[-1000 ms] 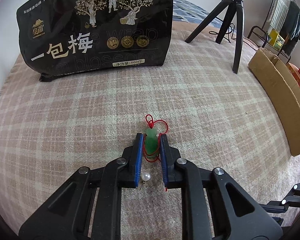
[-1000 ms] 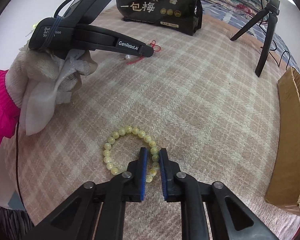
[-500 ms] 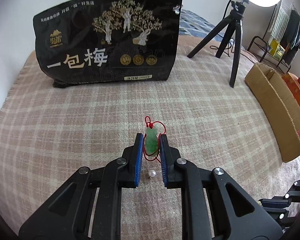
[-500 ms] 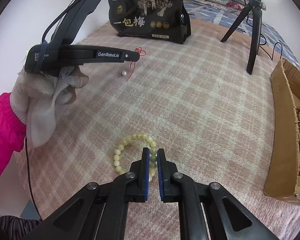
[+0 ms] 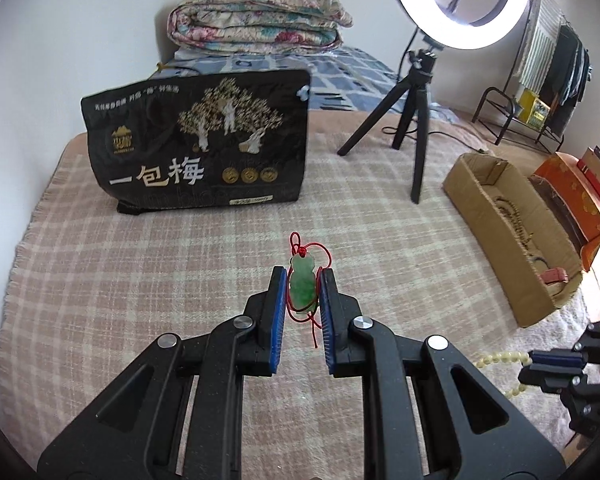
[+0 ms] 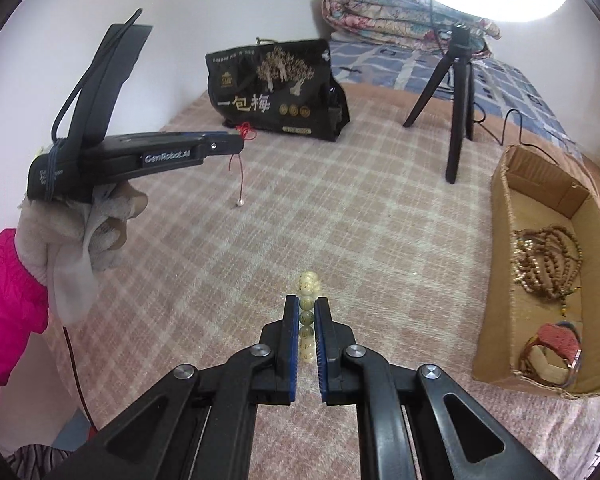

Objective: Organize jewelry
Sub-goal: 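Carry the jade pendant and cream bracelet over the cardboard box with both tools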

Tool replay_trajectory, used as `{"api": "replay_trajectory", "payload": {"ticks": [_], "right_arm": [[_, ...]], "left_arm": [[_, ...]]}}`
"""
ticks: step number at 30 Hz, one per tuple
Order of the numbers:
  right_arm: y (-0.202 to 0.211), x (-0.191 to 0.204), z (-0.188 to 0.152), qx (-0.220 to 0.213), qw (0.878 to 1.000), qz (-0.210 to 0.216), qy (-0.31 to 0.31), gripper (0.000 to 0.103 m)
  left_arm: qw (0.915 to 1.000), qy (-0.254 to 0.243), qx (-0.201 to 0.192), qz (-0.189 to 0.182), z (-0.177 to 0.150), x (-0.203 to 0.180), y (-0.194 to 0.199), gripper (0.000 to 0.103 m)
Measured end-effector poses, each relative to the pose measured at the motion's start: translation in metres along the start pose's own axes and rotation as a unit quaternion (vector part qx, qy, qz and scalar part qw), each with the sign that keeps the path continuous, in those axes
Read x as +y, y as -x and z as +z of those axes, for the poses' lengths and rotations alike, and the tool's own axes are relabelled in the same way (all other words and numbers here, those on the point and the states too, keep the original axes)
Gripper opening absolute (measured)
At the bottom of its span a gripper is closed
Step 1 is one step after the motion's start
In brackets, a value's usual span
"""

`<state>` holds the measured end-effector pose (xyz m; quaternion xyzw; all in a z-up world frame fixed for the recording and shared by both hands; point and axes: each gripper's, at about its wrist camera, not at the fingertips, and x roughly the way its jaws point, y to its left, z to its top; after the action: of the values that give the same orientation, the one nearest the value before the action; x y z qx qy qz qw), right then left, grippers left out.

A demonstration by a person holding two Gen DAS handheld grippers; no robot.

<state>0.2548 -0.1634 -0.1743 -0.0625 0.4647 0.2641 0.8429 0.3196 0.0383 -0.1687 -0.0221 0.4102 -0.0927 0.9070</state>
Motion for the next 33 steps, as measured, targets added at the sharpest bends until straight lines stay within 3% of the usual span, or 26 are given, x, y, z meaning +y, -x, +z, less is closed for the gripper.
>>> {"api": "replay_trajectory", "payload": {"ticks": [17,33], "right_arm": [[0.082,-0.079,0.004,-0.072,0.994,-0.057,-0.062,0.005],[0.114,-0.159,0.023,-0.106,0.984,-0.099,-0.105,0.005]], "left_arm": [[0.9961,-0.050,-0.038,-0.062,0.013,-0.087,0.044,0.014],[0.9901,-0.075,-0.037,-0.113,0.023,-0.158,0.030,0.014]]}}
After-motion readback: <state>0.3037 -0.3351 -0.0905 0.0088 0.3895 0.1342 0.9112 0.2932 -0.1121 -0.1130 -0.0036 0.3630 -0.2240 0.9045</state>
